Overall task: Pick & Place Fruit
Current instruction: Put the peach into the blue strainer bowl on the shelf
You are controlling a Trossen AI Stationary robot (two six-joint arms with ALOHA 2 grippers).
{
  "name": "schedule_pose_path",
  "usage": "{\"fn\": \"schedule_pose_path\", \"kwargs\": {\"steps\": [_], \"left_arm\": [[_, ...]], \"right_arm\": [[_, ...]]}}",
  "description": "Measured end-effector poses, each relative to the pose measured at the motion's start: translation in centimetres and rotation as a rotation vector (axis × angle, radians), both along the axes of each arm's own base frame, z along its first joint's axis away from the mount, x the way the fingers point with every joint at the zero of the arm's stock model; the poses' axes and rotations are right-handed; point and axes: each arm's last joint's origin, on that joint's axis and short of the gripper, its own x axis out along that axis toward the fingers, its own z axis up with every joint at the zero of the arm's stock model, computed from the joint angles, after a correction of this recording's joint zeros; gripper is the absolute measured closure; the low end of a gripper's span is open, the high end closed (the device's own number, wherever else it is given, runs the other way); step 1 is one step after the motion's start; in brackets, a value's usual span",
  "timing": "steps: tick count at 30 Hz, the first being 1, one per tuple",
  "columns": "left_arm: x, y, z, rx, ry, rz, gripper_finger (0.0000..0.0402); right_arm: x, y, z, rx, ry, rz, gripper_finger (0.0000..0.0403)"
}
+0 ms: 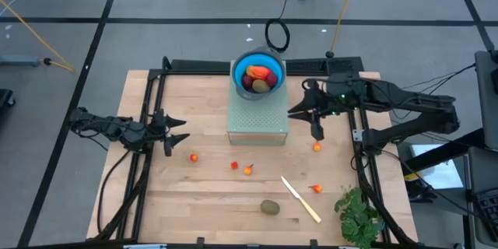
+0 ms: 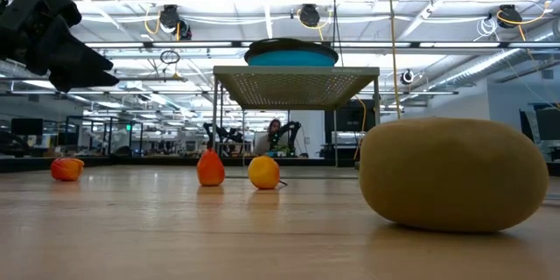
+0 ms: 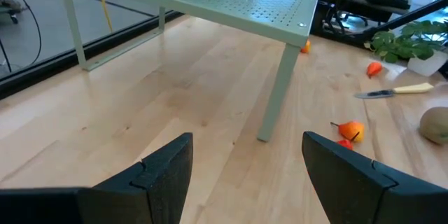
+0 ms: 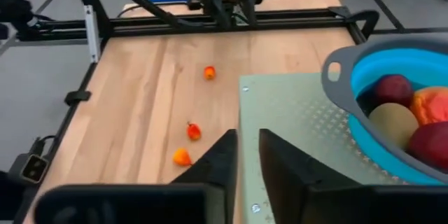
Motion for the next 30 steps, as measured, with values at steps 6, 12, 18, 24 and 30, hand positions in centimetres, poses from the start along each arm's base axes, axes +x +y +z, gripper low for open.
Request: {"fn": "schedule_pose_path", "kwargs": {"steps": [6,12,18,24,30], "left_arm": [[0.0,0.0,0.0,-0.004,-0.001,0.001,0.0133],[0.0,0.0,0.0,-0.003,-0.002,0.001,0.0133],[0.0,0.0,0.0,-0.011,-0.004,0.003,0.0133],[0.0,0.0,0.0,-0.023,-0.007,0.007,0.0133],[0.0,0.0,0.0,-0.028,-0.008,0.008,0.0133]], "right_arm": [[-1.4,1.0,0.3,0.007,0.012,0.041,0.0398],[-3.0,1.7,0.2,0.010,0.058,0.072,0.0398],[-4.4,1.8,-1.5,0.079,0.137,0.033,0.0400],[-5.6,1.7,-4.2,0.202,0.241,-0.057,0.0401],[-6.6,1.7,-7.1,0.346,0.338,-0.182,0.0401]]}}
